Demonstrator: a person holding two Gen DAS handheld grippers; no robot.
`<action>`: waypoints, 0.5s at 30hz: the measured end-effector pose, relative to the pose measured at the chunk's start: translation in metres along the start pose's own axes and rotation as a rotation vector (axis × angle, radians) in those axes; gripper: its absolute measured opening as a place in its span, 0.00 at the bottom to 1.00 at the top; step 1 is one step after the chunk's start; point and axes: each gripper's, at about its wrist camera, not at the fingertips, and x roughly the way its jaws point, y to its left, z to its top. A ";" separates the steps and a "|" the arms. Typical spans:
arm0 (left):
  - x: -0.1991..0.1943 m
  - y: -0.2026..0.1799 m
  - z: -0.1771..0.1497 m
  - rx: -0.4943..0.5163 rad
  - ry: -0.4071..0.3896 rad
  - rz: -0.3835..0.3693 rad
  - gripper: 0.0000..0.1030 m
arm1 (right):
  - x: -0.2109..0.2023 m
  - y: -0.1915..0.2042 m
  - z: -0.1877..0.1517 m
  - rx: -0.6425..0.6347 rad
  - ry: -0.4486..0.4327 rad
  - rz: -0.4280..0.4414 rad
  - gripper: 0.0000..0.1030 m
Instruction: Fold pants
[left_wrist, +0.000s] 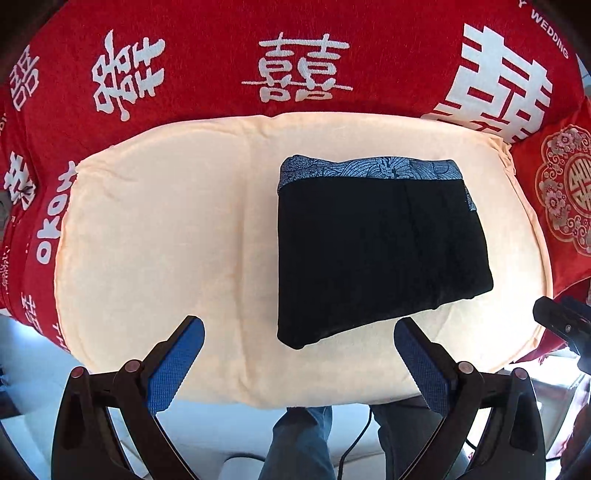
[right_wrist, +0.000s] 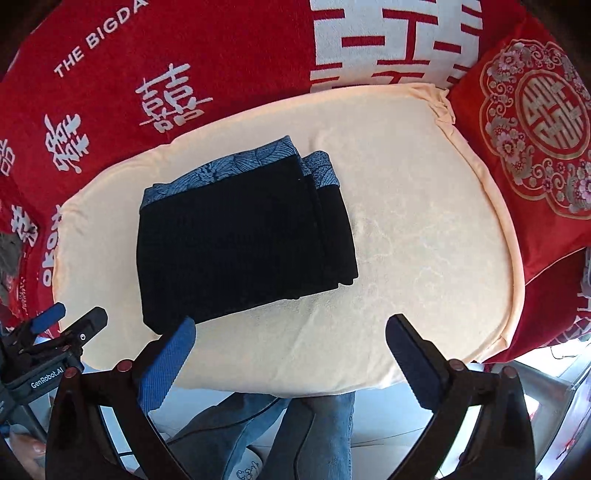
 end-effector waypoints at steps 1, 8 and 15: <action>-0.006 0.002 -0.003 -0.002 -0.001 -0.001 1.00 | -0.004 0.005 0.000 0.002 -0.007 0.002 1.00; -0.034 0.001 -0.022 0.021 -0.017 0.018 1.00 | -0.017 0.015 -0.007 -0.028 -0.006 -0.019 1.00; -0.042 -0.011 -0.032 -0.030 -0.001 0.031 1.00 | -0.021 0.012 -0.008 -0.121 0.011 -0.034 1.00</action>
